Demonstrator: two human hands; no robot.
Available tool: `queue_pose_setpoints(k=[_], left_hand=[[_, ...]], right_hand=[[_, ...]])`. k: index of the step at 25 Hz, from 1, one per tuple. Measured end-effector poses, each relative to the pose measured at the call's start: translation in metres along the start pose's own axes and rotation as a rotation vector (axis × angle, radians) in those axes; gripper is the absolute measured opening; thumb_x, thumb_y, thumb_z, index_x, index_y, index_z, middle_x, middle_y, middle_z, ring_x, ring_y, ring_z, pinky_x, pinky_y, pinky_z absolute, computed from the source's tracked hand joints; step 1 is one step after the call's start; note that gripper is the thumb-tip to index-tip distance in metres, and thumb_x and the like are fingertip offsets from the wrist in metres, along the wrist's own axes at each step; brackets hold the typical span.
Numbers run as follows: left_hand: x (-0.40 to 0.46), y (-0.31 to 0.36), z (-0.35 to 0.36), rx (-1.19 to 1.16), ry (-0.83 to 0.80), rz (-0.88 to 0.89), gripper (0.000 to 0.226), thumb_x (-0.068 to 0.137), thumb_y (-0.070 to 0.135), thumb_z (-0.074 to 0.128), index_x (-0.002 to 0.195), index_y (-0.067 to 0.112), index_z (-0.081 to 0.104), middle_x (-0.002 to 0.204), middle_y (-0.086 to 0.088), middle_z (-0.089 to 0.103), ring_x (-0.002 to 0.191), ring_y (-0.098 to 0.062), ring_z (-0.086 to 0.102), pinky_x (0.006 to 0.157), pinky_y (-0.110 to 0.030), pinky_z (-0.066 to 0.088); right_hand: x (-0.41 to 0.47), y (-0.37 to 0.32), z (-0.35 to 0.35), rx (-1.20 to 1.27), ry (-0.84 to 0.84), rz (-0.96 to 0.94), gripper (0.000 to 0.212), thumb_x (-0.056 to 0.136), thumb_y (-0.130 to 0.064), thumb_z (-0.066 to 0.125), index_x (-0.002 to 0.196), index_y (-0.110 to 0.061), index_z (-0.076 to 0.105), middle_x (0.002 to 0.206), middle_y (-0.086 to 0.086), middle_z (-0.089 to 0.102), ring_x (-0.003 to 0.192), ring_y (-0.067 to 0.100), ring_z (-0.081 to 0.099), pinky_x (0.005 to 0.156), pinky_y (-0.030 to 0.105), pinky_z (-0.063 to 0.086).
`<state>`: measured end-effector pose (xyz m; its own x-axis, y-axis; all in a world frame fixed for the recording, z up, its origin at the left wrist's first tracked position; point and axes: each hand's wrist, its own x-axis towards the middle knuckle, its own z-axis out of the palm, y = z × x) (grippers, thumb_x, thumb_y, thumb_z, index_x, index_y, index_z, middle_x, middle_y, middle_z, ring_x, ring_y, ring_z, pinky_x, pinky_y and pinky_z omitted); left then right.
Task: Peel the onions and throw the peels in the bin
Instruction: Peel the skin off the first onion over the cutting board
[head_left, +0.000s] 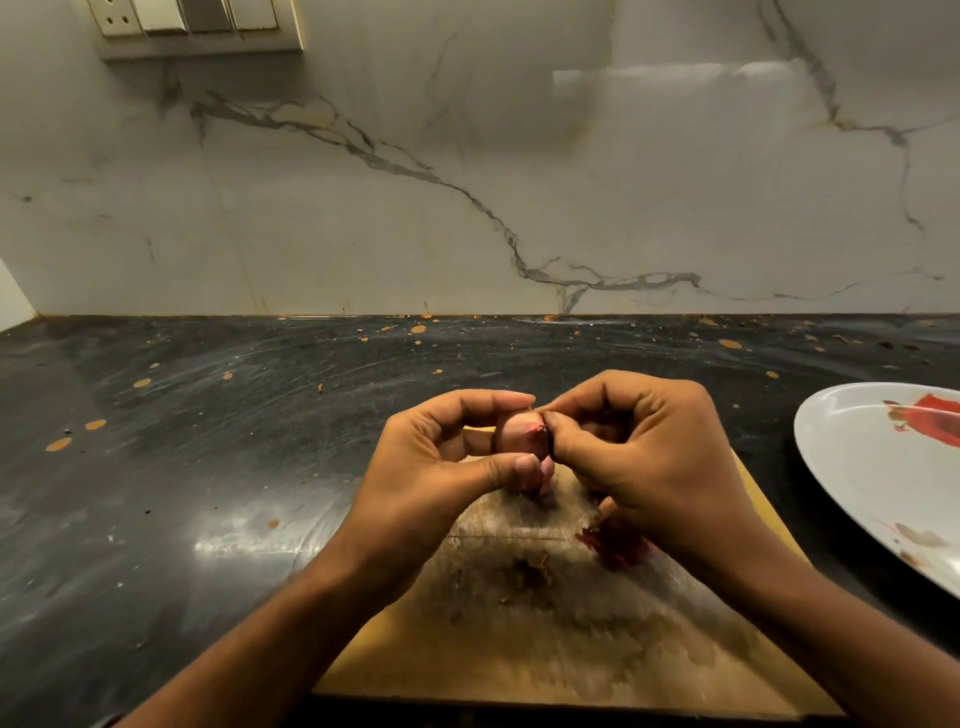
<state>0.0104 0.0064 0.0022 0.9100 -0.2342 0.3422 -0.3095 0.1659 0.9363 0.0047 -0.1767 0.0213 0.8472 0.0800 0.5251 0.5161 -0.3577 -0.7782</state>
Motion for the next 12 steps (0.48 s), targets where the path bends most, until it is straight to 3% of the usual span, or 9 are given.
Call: queue_pose_setpoints(k=[4, 7, 9, 12], left_hand=[[0.003, 0.003, -0.002, -0.076, -0.057, -0.057, 0.043, 0.078, 0.003, 0.069, 0.121, 0.01, 0.065, 0.113, -0.01, 0.073, 0.105, -0.026, 0.071, 0.083, -0.028, 0.058], [0.006, 0.005, -0.007, -0.215, -0.091, -0.147, 0.043, 0.088, 0.007, 0.058, 0.131, 0.012, 0.058, 0.123, -0.018, 0.068, 0.114, -0.032, 0.067, 0.091, -0.04, 0.057], [0.007, 0.007, -0.01, -0.269, -0.069, -0.18, 0.04, 0.09, 0.012, 0.055, 0.13, 0.011, 0.059, 0.125, -0.018, 0.067, 0.114, -0.032, 0.066, 0.089, -0.038, 0.058], [0.008, 0.007, -0.012, -0.285, -0.017, -0.2, 0.039, 0.089, 0.017, 0.056, 0.126, 0.014, 0.065, 0.125, -0.015, 0.067, 0.107, -0.029, 0.065, 0.087, -0.032, 0.059]], right_hand=[[-0.001, 0.006, 0.004, 0.034, 0.066, 0.028, 0.01, 0.086, -0.007, 0.073, 0.082, -0.016, 0.075, 0.058, -0.014, 0.066, 0.049, 0.002, 0.06, 0.049, 0.012, 0.044], [0.002, 0.006, 0.001, 0.119, 0.039, 0.116, 0.011, 0.087, -0.005, 0.07, 0.083, -0.015, 0.073, 0.069, -0.003, 0.074, 0.059, 0.008, 0.07, 0.051, 0.016, 0.05], [0.005, 0.004, -0.002, 0.196, 0.014, 0.177, 0.018, 0.086, 0.003, 0.064, 0.083, -0.013, 0.07, 0.072, 0.003, 0.074, 0.06, 0.012, 0.072, 0.051, 0.017, 0.051], [0.002, 0.001, 0.001, 0.015, -0.097, 0.137, 0.029, 0.088, 0.003, 0.056, 0.07, -0.015, 0.07, 0.053, -0.008, 0.062, 0.044, 0.002, 0.054, 0.043, 0.009, 0.037]])
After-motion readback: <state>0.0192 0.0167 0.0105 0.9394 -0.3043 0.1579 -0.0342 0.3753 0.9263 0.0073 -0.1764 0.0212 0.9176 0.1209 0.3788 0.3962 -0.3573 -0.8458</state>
